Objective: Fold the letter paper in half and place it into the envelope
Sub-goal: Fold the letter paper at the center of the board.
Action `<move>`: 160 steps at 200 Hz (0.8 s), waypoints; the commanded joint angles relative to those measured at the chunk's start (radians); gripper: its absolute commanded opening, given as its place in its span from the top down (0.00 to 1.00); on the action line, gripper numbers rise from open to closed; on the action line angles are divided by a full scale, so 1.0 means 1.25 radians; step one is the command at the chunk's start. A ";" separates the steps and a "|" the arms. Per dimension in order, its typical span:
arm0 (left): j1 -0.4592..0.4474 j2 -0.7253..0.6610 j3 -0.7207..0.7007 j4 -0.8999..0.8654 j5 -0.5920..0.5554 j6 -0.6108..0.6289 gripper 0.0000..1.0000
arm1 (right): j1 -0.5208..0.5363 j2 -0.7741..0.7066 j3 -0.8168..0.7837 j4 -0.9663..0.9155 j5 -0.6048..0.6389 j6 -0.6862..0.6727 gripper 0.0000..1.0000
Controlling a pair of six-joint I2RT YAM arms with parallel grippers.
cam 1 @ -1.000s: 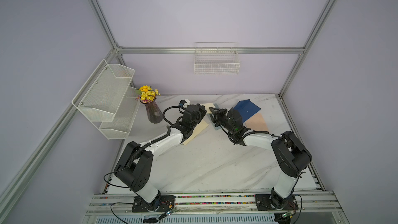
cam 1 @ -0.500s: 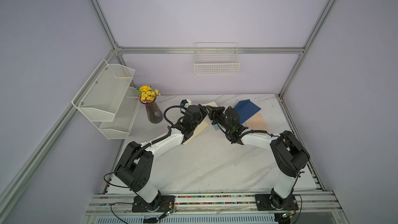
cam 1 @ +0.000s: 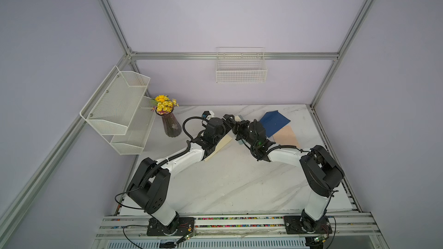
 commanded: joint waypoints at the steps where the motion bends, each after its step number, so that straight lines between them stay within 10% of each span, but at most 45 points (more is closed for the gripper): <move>1: 0.033 -0.065 -0.012 -0.045 0.013 0.061 0.00 | -0.017 -0.044 -0.017 -0.005 -0.025 0.058 1.00; 160: 0.196 -0.039 0.102 -0.463 0.059 0.590 0.00 | -0.105 -0.029 0.130 -0.447 -0.457 -0.422 1.00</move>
